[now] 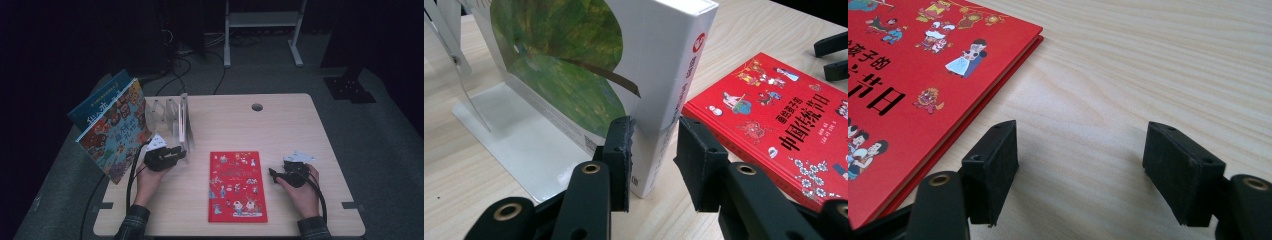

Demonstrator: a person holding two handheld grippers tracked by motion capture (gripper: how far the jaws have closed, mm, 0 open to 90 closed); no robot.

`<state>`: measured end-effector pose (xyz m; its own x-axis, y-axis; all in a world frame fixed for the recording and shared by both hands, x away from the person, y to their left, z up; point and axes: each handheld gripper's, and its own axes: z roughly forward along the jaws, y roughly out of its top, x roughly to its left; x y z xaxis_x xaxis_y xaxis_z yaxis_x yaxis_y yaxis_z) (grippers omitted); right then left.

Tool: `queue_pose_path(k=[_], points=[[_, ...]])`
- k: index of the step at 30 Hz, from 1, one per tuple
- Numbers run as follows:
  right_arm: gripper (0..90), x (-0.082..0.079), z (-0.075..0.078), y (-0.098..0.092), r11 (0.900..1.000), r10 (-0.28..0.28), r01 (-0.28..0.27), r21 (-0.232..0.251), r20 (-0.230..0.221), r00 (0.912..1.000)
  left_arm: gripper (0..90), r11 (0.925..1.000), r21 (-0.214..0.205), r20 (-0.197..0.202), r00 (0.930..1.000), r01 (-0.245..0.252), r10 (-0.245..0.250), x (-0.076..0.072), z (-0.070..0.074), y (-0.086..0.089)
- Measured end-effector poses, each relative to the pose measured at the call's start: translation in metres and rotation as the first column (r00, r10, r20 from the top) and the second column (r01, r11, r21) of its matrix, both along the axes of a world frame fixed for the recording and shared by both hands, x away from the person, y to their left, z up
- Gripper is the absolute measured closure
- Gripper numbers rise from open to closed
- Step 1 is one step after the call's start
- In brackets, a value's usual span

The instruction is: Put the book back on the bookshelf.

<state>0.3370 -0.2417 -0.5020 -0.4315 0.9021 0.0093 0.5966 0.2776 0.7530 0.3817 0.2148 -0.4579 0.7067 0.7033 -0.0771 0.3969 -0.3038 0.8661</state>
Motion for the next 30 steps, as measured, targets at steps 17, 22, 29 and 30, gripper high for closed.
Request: queue_pose_path(k=[17,22,29,30], points=[[28.6,0.000,0.000,0.000,1.0000,0.005,-0.005,0.001,0.000,1.0000,41.6,0.9983,0.056,-0.003,0.9999,0.017,-0.017,-0.011,-0.002,0.002],[28.2,0.000,0.000,0.000,1.0000,0.006,-0.006,0.000,-0.001,1.0000,31.6,0.9974,0.058,0.004,0.9991,0.042,-0.042,-0.018,-0.006,0.001],[35.6,-0.001,0.000,0.001,1.0000,0.008,-0.008,0.002,0.005,1.0000,19.6,0.9850,0.117,-0.032,0.9918,0.127,-0.124,-0.032,-0.015,-0.011],[38.1,-0.002,0.001,0.002,0.9999,0.011,-0.011,0.002,0.003,0.9999,19.2,0.9811,0.130,-0.040,0.9895,0.143,-0.139,-0.035,-0.017,-0.014]])
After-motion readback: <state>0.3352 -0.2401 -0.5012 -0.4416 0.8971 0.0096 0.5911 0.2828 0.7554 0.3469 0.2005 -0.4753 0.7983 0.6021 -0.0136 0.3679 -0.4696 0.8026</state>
